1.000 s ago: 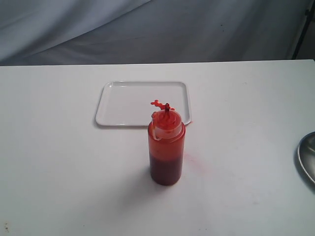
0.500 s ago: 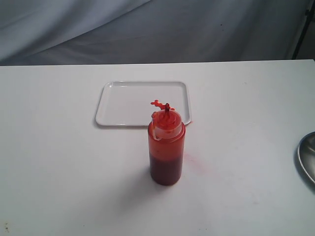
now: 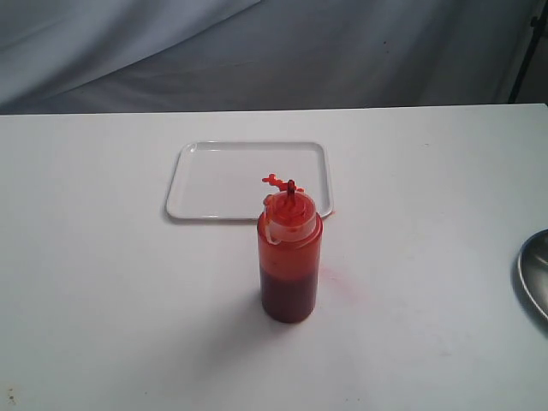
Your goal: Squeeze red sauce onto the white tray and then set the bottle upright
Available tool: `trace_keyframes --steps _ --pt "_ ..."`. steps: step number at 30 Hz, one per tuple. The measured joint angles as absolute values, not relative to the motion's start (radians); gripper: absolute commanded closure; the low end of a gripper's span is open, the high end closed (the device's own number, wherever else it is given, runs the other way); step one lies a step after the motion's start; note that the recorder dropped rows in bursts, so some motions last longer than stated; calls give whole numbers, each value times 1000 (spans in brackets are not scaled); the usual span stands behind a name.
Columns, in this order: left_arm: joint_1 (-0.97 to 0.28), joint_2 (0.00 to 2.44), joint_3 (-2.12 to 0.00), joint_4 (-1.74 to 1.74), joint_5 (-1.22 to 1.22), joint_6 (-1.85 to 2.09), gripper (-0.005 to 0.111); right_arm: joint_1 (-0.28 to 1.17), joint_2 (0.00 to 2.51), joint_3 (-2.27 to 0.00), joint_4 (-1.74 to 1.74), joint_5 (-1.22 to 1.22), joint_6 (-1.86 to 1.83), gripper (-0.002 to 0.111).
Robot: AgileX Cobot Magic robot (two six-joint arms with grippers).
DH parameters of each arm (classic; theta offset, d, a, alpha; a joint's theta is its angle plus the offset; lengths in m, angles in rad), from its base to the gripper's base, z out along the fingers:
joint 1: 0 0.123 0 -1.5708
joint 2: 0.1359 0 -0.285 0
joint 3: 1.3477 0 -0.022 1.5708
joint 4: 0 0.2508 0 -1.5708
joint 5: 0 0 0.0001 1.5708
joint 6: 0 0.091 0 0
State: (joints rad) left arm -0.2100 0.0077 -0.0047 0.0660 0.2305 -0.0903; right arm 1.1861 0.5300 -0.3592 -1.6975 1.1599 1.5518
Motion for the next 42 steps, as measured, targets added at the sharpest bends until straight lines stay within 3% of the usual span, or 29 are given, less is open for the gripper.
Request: trace_keyframes --steps 15,25,42 --pt "-208 4 -5 52 283 -94 2 1186 530 -359 -1697 1160 1552 3" --pt "-81 4 -5 55 292 -94 2 1186 530 -359 -1696 1160 1552 3" --pt "-74 4 -5 55 292 -94 2 1186 530 -359 -1694 1160 1554 3"
